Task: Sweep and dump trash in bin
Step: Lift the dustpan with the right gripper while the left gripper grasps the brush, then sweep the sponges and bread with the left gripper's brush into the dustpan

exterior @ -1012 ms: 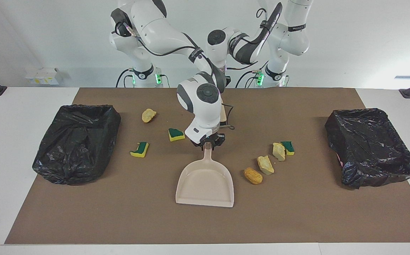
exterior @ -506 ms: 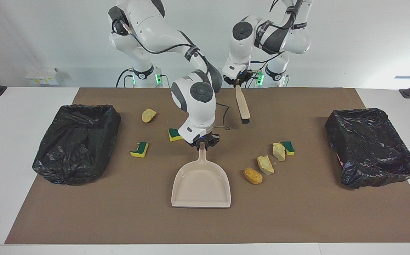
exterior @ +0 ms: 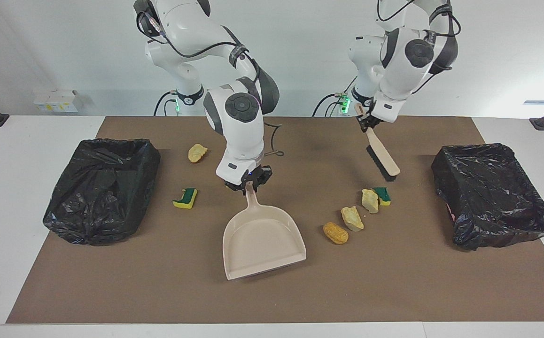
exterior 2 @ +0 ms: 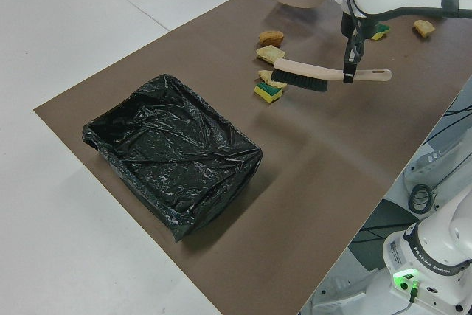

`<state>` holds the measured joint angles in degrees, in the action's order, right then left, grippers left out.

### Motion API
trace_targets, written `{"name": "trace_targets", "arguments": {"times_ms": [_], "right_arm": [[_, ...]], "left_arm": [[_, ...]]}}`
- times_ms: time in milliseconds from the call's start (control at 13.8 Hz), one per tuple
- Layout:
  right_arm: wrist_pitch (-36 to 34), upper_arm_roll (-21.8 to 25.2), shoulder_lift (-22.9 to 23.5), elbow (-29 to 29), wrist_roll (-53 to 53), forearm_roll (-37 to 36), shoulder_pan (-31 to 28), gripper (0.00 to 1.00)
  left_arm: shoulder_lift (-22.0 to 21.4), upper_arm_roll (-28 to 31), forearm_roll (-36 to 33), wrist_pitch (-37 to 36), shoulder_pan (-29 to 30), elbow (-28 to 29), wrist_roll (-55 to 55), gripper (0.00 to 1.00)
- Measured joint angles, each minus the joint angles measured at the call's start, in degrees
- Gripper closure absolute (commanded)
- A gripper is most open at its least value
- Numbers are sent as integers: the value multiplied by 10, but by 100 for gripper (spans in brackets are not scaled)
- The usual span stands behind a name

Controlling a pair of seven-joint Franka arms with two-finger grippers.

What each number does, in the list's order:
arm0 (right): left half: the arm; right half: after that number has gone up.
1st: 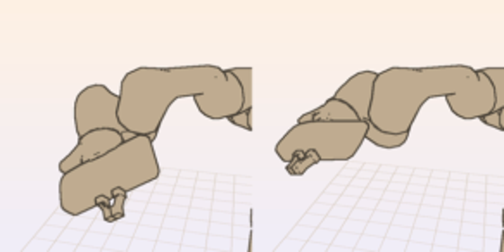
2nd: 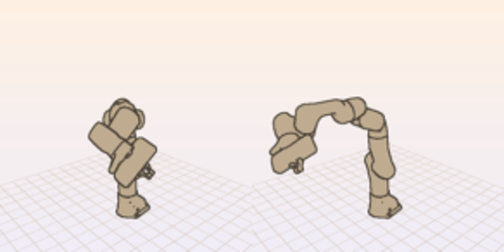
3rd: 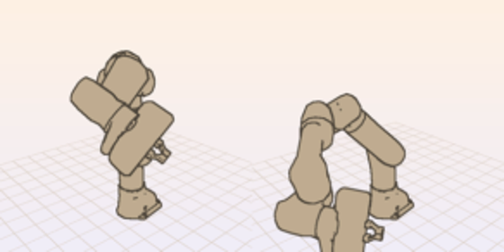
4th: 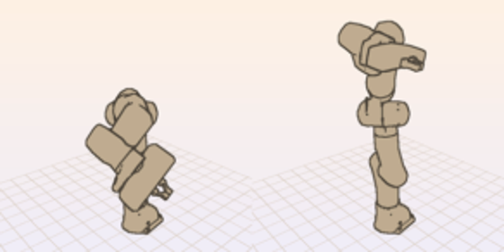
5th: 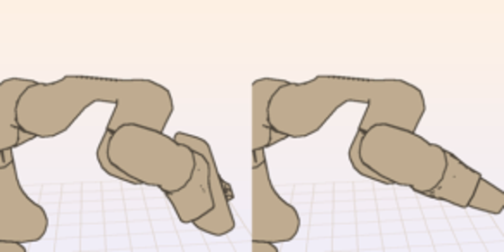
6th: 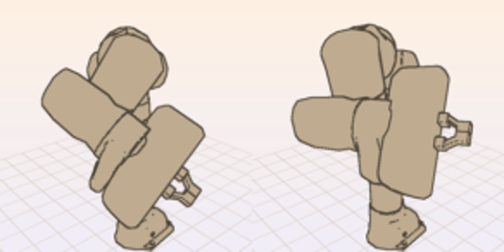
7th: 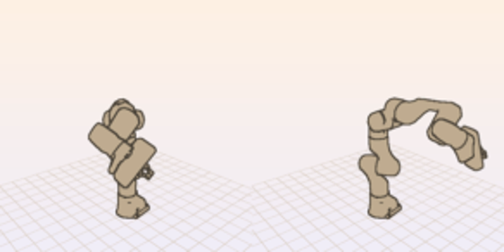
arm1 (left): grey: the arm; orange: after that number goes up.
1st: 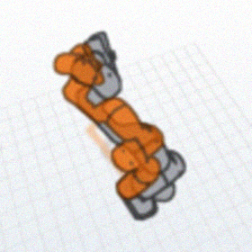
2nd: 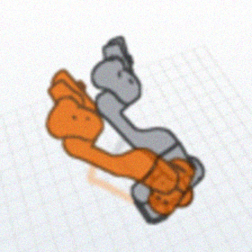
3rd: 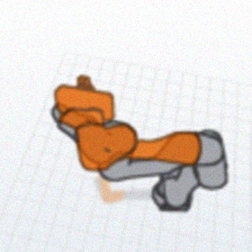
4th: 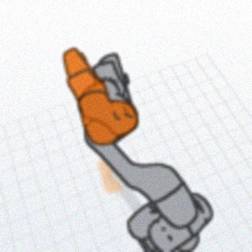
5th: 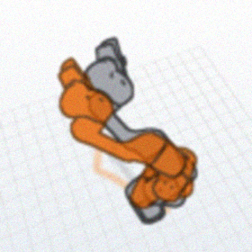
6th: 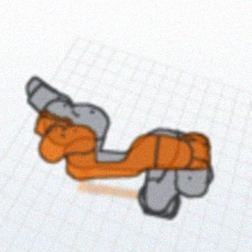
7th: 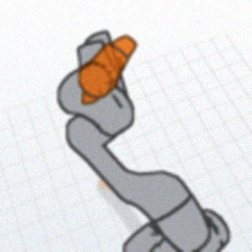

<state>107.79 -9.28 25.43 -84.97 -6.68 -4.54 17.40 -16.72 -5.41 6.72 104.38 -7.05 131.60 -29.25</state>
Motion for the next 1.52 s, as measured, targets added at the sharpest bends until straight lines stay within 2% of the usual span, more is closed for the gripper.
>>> {"name": "trace_targets", "arguments": {"times_ms": [217, 651, 1012, 1373, 1518], "right_arm": [[0, 0, 0, -3, 113, 0, -6, 100], [-38, 1, 0, -4, 324, -2, -15, 100], [-33, 1, -9, -30, 443, -41, -22, 100], [19, 0, -11, -67, 480, -51, -18, 100], [28, -1, -11, -74, 480, -52, -15, 100]], "left_arm": [[21, 0, 0, 25, 70, -3, 42, 100], [114, -14, 1, 99, 72, 1, 93, 100], [153, -21, 26, 170, 0, -13, 93, 100], [190, -26, 52, 173, -70, -75, 92, 100], [192, -25, 53, 161, -77, -92, 91, 100]]}}
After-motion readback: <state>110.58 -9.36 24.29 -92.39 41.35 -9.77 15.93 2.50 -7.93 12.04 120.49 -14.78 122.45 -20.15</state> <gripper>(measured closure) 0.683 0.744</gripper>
